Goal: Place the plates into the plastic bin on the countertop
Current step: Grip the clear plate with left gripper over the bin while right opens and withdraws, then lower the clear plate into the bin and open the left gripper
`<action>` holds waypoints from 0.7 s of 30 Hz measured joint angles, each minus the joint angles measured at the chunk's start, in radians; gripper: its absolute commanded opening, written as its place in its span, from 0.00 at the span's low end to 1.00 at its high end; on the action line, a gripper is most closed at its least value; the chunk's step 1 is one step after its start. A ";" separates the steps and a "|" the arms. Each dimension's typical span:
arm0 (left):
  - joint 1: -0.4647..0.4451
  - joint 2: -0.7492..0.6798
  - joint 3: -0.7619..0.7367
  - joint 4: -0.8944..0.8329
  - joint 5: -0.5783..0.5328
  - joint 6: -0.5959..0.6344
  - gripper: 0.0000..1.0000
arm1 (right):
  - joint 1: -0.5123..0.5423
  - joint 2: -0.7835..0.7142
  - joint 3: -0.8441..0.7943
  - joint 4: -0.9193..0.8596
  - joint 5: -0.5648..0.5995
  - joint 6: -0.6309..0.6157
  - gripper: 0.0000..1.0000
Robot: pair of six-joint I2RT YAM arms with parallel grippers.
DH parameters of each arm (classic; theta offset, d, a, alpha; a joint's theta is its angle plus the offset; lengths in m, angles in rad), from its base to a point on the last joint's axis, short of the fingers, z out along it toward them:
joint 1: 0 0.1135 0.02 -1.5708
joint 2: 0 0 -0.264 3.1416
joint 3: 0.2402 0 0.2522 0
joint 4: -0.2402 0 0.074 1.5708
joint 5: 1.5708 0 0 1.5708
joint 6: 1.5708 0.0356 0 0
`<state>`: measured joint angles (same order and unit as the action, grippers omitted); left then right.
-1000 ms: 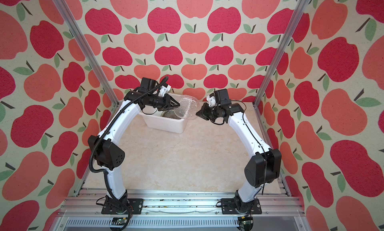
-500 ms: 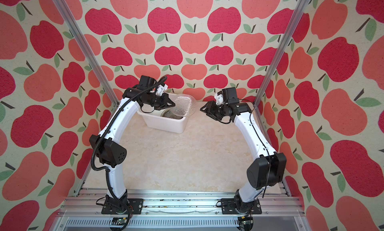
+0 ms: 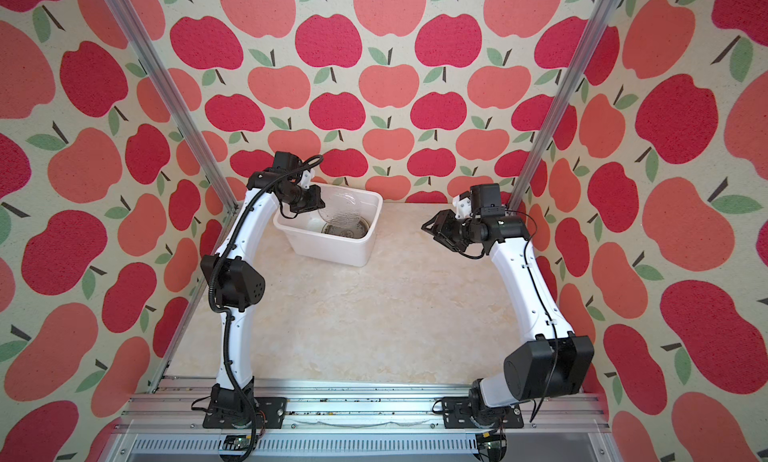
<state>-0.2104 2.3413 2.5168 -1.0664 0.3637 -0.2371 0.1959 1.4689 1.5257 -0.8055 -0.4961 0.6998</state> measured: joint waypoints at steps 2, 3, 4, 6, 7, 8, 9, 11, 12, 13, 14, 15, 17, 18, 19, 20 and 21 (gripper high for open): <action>-0.003 0.018 0.000 -0.008 -0.016 0.005 0.00 | 0.000 0.000 -0.009 0.000 -0.004 0.000 0.53; -0.004 0.025 0.000 -0.010 -0.021 0.005 0.00 | 0.000 0.000 -0.012 0.000 -0.005 0.000 0.53; -0.005 0.029 0.002 -0.010 -0.027 0.006 0.00 | 0.000 0.000 -0.013 0.001 -0.008 0.000 0.53; -0.007 0.034 0.003 -0.008 -0.038 0.013 0.00 | 0.000 0.000 -0.013 0.001 -0.012 0.000 0.53; -0.008 0.036 0.006 -0.007 -0.042 0.017 0.00 | 0.000 0.001 -0.014 0.002 -0.015 0.000 0.53; -0.008 0.040 0.010 -0.008 -0.045 0.020 0.00 | -0.001 0.002 -0.014 0.003 -0.017 0.000 0.53; -0.008 0.044 0.015 -0.006 -0.047 0.023 0.01 | -0.002 0.003 -0.014 0.003 -0.019 0.000 0.53; -0.009 0.052 0.021 -0.005 -0.053 0.028 0.02 | -0.005 0.010 -0.013 0.003 -0.023 0.000 0.53; -0.009 0.056 0.024 -0.004 -0.055 0.031 0.02 | -0.006 0.015 -0.013 0.003 -0.024 0.000 0.52; -0.009 0.061 0.025 -0.002 -0.055 0.031 0.03 | -0.008 0.021 -0.013 0.004 -0.027 0.000 0.52; -0.009 0.064 0.026 -0.002 -0.055 0.031 0.03 | -0.008 0.027 -0.013 0.004 -0.029 0.000 0.52; -0.009 0.068 0.026 0.000 -0.055 0.031 0.03 | -0.008 0.035 -0.013 0.004 -0.030 0.000 0.52; -0.011 0.075 0.027 0.001 -0.054 0.032 0.05 | -0.008 0.049 -0.013 0.004 -0.032 0.000 0.52; -0.011 0.080 0.028 0.002 -0.054 0.037 0.07 | -0.008 0.054 -0.013 0.004 -0.035 0.000 0.52; -0.013 0.084 0.028 0.003 -0.054 0.043 0.07 | -0.009 0.058 -0.013 0.004 -0.036 0.001 0.52; -0.013 0.088 0.029 0.004 -0.053 0.046 0.07 | -0.009 0.060 -0.013 0.004 -0.038 0.000 0.52; -0.014 0.094 0.029 0.006 -0.051 0.050 0.08 | -0.009 0.061 -0.013 0.004 -0.039 0.001 0.52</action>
<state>-0.2241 2.4351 2.5462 -1.0603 0.3130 -0.1875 0.1867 1.5303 1.5124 -0.8013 -0.5354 0.7006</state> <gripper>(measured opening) 0.081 0.521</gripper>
